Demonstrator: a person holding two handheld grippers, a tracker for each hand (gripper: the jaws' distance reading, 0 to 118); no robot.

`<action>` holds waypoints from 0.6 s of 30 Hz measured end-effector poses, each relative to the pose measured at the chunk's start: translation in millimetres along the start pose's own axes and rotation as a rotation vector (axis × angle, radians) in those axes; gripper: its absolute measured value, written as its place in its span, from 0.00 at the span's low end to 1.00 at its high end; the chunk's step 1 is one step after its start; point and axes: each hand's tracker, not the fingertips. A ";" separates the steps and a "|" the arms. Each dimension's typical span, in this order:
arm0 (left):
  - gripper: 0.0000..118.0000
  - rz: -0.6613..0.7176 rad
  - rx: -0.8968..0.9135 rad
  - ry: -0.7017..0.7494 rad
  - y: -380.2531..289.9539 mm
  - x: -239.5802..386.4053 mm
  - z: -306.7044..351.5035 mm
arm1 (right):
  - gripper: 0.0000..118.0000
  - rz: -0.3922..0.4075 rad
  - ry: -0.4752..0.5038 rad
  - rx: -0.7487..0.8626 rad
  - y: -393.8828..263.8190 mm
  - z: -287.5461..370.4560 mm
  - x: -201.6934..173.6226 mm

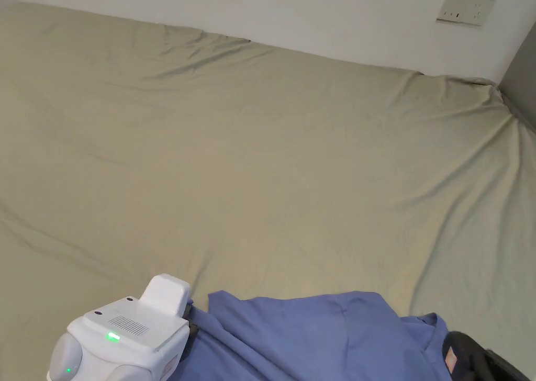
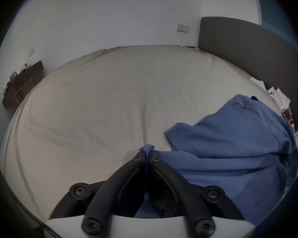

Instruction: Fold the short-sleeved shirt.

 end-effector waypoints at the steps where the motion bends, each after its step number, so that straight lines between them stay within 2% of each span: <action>1: 0.02 0.012 -0.010 -0.003 1.2 -2.0 0.5 | 0.00 0.012 0.014 -0.001 6.1 -9.8 3.7; 3: 0.02 0.048 -0.013 -0.016 2.8 -5.5 6.2 | 0.00 0.029 0.049 -0.017 16.6 -32.2 10.5; 6: 0.02 0.083 -0.003 -0.021 -2.3 -7.6 15.3 | 0.02 0.046 0.128 -0.128 23.7 -75.6 19.8; 7: 0.02 0.085 -0.005 -0.020 -4.8 -7.1 17.3 | 0.17 0.045 0.136 -0.175 23.1 -91.8 22.1; 10: 0.02 0.084 -0.017 -0.023 -14.9 -6.6 15.7 | 0.41 0.067 0.172 -0.354 17.6 -143.7 25.0; 11: 0.02 0.083 -0.012 -0.023 -16.4 -5.2 16.5 | 0.67 0.089 0.175 -0.437 16.4 -161.1 23.9; 12: 0.02 0.084 -0.002 -0.023 -14.7 -4.6 18.1 | 0.82 0.095 0.183 -0.474 15.1 -173.6 22.6; 13: 0.02 0.088 -0.007 -0.023 -12.5 -4.9 18.0 | 0.83 0.104 0.187 -0.499 12.8 -186.5 21.0; 15: 0.02 0.088 -0.013 -0.024 -10.1 -5.4 16.9 | 0.74 0.128 0.172 -0.513 11.6 -203.7 15.2; 18: 0.02 0.085 -0.011 -0.028 -11.3 -6.0 17.0 | 0.74 0.154 0.181 -0.533 12.1 -218.3 6.5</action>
